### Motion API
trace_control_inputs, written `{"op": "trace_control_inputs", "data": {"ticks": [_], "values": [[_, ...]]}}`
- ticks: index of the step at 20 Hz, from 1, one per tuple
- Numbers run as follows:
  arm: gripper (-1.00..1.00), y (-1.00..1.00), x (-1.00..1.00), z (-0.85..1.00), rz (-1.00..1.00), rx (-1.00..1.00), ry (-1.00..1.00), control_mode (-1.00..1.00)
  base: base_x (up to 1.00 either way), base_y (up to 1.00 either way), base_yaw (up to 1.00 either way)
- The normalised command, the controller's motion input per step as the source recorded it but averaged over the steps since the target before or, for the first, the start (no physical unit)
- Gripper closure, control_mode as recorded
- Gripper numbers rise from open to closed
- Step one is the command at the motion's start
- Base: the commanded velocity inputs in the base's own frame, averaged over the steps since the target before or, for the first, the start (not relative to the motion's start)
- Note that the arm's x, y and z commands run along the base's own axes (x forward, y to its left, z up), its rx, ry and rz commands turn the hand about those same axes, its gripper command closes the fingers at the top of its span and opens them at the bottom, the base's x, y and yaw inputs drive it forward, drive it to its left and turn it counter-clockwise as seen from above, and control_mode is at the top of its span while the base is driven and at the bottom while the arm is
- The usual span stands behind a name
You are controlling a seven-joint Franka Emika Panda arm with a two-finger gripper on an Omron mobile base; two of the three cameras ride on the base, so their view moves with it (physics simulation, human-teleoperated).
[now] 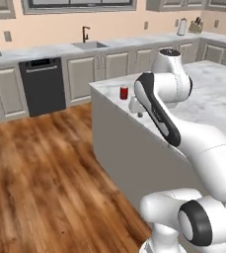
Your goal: Four empty soda cans are scattered around the kitchen. Gather all the cans and cluster them next to the stove for recycling.
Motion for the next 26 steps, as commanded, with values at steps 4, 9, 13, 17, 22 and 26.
{"op": "trace_control_inputs", "data": {"ticks": [4,9,13,17,22,26], "values": [[-1.0,0.0,0.0,0.0,0.0,0.0,0.0,1.0,0.03,0.19,-0.42],[-1.0,0.0,0.0,0.0,0.0,0.0,0.0,1.0,0.0,0.15,-0.43],[-1.0,0.0,0.0,0.0,0.0,0.0,0.0,1.0,0.0,0.1,-0.44],[-1.0,0.0,0.0,0.0,0.0,0.0,0.0,1.0,0.0,0.08,-0.45],[-1.0,0.0,0.0,0.0,0.0,0.0,0.0,1.0,0.0,0.1,-0.44],[-1.0,0.0,0.0,0.0,0.0,0.0,0.0,1.0,0.08,0.29,-0.37]]}}
